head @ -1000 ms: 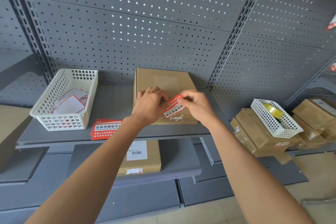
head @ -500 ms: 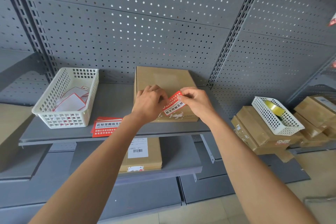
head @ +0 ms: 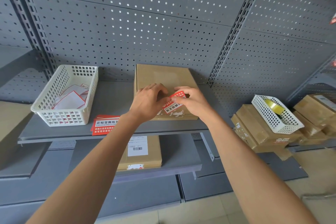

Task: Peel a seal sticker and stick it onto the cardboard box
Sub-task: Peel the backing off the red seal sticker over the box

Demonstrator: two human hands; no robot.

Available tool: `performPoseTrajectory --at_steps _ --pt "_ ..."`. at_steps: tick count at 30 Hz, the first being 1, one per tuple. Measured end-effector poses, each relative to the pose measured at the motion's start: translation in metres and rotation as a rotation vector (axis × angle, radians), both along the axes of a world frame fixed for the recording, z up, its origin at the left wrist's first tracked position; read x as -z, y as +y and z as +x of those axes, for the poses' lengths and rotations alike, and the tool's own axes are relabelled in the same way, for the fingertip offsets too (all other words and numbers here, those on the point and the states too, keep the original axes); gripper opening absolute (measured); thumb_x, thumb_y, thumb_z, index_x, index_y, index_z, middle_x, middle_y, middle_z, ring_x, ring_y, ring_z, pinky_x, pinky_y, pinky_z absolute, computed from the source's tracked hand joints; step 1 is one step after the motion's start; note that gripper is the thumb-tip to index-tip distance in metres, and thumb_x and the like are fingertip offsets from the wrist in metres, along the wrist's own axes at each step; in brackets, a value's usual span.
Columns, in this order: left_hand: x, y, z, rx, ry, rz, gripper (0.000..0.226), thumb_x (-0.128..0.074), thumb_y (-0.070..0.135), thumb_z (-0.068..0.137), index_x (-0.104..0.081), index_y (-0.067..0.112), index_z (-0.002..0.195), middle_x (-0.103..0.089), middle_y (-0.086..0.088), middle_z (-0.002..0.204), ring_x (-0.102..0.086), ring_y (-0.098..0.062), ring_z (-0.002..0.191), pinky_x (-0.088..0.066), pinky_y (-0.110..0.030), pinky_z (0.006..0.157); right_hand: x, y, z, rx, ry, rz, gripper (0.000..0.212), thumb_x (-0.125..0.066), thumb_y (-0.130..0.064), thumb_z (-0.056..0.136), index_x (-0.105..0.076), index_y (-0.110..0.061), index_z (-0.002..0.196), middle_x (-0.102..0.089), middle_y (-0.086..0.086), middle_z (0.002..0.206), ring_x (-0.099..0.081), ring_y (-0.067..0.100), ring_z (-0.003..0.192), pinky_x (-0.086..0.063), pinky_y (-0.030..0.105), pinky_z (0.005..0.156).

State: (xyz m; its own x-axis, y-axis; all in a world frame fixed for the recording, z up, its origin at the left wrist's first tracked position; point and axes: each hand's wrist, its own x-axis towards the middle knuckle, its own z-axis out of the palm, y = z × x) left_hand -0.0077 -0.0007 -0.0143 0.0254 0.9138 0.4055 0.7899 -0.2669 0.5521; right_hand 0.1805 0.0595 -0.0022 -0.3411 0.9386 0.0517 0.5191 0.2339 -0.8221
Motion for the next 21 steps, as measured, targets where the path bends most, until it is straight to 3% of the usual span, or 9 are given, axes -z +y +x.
performPoseTrajectory --at_steps 2,5,12,16,21 --pt "0.003 -0.007 -0.003 -0.002 -0.001 0.028 0.024 -0.069 0.04 0.088 -0.063 0.02 0.1 -0.065 0.007 0.097 -0.057 -0.018 0.089 -0.032 -0.027 0.075 -0.001 -0.001 0.0 -0.001 0.01 0.004 0.018 -0.08 -0.025 0.085 -0.078 -0.018 0.102 -0.063 -0.016 0.131 -0.067 0.01 0.109 -0.052 0.043 0.101" --pt "0.009 -0.012 -0.005 -0.005 0.039 0.086 0.021 -0.073 0.036 0.086 -0.065 0.017 0.094 -0.068 0.003 0.099 -0.06 -0.023 0.098 -0.033 -0.024 0.081 -0.003 -0.003 0.001 -0.01 0.035 -0.002 0.015 -0.08 -0.021 0.086 -0.078 -0.017 0.101 -0.064 -0.012 0.132 -0.067 0.011 0.11 -0.054 0.038 0.1" --pt "0.012 -0.012 -0.002 -0.028 -0.01 0.052 0.014 -0.074 0.031 0.083 -0.065 0.022 0.09 -0.068 0.008 0.102 -0.06 -0.02 0.107 -0.037 -0.035 0.105 -0.006 -0.007 0.002 -0.012 0.074 -0.034 0.014 -0.082 -0.016 0.083 -0.078 -0.016 0.096 -0.065 -0.011 0.128 -0.067 0.007 0.108 -0.055 0.032 0.093" --pt "0.011 -0.01 -0.002 -0.035 -0.038 0.026 0.01 -0.074 0.029 0.082 -0.068 0.023 0.087 -0.069 0.01 0.105 -0.06 -0.018 0.108 -0.037 -0.033 0.103 -0.006 -0.01 0.0 0.015 0.037 -0.017 0.022 -0.086 -0.021 0.077 -0.076 -0.026 0.096 -0.066 -0.02 0.123 -0.066 0.0 0.107 -0.051 0.029 0.095" --pt "0.012 -0.009 -0.003 -0.022 -0.047 0.024 0.01 -0.074 0.033 0.082 -0.068 0.025 0.084 -0.068 0.012 0.101 -0.06 -0.017 0.103 -0.037 -0.031 0.099 -0.012 -0.013 0.003 0.004 0.026 0.036 0.027 -0.086 -0.016 0.077 -0.075 -0.023 0.1 -0.067 -0.012 0.123 -0.059 0.005 0.121 -0.038 0.016 0.098"
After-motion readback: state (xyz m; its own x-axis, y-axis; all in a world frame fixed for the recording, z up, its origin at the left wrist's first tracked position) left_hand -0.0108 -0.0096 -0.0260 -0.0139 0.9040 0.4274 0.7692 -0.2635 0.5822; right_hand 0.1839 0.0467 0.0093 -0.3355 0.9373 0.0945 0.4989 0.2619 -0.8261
